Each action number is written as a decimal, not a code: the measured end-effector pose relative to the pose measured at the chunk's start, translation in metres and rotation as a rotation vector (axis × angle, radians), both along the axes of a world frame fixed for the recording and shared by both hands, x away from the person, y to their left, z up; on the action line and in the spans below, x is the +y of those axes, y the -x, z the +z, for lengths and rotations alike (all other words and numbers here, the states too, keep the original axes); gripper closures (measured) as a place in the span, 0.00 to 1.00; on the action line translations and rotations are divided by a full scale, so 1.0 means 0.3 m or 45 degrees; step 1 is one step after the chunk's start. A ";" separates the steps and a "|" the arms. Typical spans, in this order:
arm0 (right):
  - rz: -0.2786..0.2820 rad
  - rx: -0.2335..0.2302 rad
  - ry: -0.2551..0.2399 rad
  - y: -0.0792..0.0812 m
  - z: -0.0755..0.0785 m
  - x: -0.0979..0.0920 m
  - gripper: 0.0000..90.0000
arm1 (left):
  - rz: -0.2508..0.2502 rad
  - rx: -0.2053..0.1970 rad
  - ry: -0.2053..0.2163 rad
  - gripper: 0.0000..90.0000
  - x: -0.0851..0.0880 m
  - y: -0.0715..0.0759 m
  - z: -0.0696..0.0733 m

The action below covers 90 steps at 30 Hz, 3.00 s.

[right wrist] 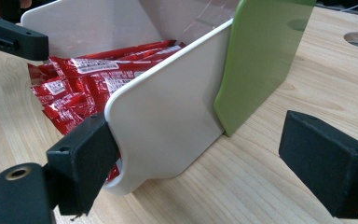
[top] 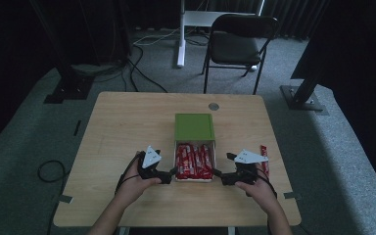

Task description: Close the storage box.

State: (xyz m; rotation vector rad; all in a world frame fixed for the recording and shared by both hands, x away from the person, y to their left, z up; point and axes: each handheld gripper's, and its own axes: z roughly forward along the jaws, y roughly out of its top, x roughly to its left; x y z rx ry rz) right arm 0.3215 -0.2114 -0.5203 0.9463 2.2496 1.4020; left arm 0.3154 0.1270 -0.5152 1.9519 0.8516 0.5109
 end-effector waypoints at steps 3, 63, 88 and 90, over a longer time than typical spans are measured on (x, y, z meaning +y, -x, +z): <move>-0.009 0.004 -0.004 -0.004 0.000 -0.001 0.13 | 0.003 -0.005 -0.006 0.09 -0.003 0.000 0.002; -0.103 0.019 -0.039 -0.097 0.013 0.008 0.13 | 0.055 -0.005 0.006 0.09 -0.007 -0.094 0.018; -0.176 0.009 -0.050 -0.143 0.009 0.019 0.13 | 0.075 -0.025 -0.009 0.09 -0.013 -0.145 0.022; -0.186 0.004 -0.046 -0.147 0.011 0.023 0.13 | 0.079 -0.030 -0.018 0.09 -0.015 -0.150 0.024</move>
